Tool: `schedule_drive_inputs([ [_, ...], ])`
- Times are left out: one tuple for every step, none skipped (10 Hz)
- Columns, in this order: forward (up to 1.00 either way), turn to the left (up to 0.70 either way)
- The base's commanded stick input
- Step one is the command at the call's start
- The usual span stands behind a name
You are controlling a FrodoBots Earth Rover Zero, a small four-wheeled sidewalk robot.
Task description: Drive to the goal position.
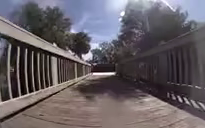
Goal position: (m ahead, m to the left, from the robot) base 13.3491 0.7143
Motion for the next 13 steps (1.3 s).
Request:
schedule_drive_inputs([
  [0.85,0.0],
  [0.85,0.0],
  [0.85,0.0],
  [0.85,0.0],
  [0.85,0.0],
  [0.85,0.0],
  [0.85,0.0],
  [0.85,0.0],
  [0.85,0.0],
  [0.85,0.0],
  [0.85,0.0],
  [0.85,0.0],
  [0.85,0.0],
])
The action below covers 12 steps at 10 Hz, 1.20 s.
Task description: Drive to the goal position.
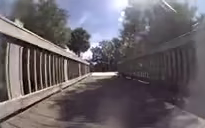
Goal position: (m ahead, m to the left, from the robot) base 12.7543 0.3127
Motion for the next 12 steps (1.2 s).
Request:
schedule_drive_inputs([
  [0.85,0.0],
  [0.85,0.0],
  [0.85,0.0],
  [0.85,0.0],
  [0.85,0.0],
  [0.85,0.0],
  [0.85,0.0],
  [0.85,0.0],
  [0.85,0.0],
  [0.85,0.0],
  [0.85,0.0],
  [0.85,0.0],
])
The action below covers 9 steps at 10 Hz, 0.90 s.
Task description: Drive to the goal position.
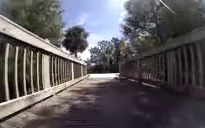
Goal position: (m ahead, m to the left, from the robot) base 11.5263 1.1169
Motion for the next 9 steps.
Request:
schedule_drive_inputs([
  [0.85,0.0],
  [0.85,0.0],
  [0.85,0.0],
  [0.85,0.0],
  [0.85,0.0],
  [0.85,0.0],
  [0.85,0.0],
  [0.85,0.0],
  [0.85,0.0],
])
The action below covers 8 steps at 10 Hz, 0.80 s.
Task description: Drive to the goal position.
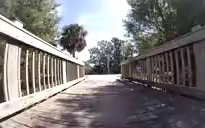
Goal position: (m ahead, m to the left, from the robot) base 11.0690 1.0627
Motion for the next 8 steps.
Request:
schedule_drive_inputs([
  [0.85,0.0],
  [0.85,0.0],
  [0.85,0.0],
  [0.85,0.0],
  [0.85,0.0],
  [0.85,0.0],
  [0.85,0.0],
  [0.85,0.0],
])
